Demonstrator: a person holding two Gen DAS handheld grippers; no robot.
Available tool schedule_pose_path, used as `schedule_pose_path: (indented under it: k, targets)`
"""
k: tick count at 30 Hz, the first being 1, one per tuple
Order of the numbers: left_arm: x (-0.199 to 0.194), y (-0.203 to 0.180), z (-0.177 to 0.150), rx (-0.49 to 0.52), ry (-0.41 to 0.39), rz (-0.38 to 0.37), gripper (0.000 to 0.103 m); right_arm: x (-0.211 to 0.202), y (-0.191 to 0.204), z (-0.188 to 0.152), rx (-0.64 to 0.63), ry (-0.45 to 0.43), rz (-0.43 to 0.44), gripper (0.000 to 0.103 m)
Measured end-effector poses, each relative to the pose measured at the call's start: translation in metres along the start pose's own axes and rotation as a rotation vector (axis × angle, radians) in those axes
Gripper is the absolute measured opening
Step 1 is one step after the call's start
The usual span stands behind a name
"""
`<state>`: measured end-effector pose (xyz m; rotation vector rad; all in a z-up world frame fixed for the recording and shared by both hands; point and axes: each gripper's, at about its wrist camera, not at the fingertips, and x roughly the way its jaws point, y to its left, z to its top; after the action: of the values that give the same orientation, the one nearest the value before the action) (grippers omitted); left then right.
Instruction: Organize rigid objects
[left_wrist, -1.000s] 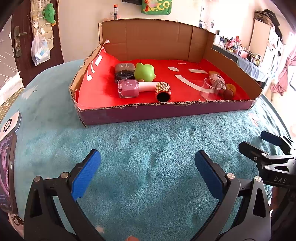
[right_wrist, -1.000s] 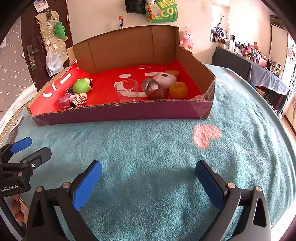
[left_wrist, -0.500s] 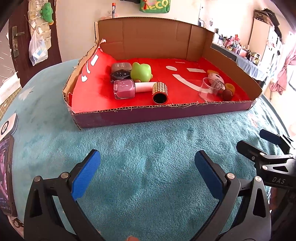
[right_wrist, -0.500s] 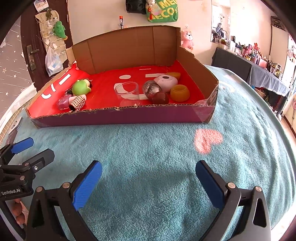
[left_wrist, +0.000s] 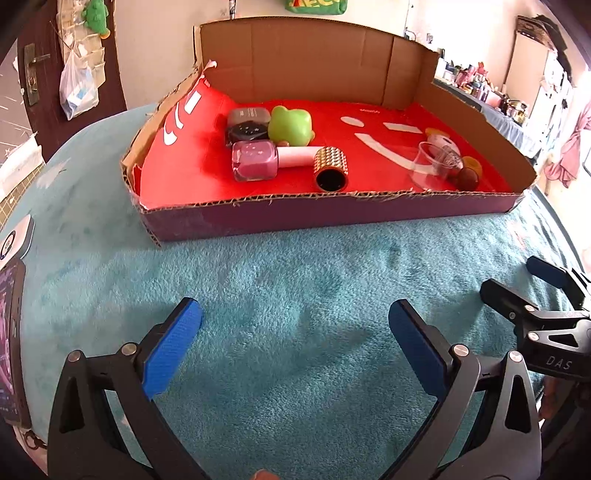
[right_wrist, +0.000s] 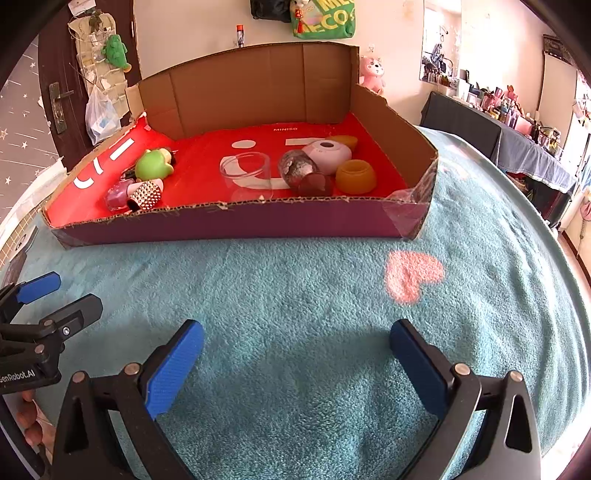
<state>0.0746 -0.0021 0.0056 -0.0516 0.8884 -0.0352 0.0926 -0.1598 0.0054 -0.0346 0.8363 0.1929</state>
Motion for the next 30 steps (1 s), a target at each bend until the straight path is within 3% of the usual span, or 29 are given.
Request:
schedule_pose_path:
  k: [6, 30]
  targets:
    - [0.0026, -0.0059, -0.0027, 0.028, 0.001, 0.04, 0.103, 0.0022, 0.0021, -0.0005, -0.012, 0.0, -0.011, 0.103]
    - [0.0009, -0.0042, -0.0079, 0.024, -0.028, 0.032, 0.103, 0.0023, 0.0033, -0.0053, -0.016, -0.039, -0.029, 0.103]
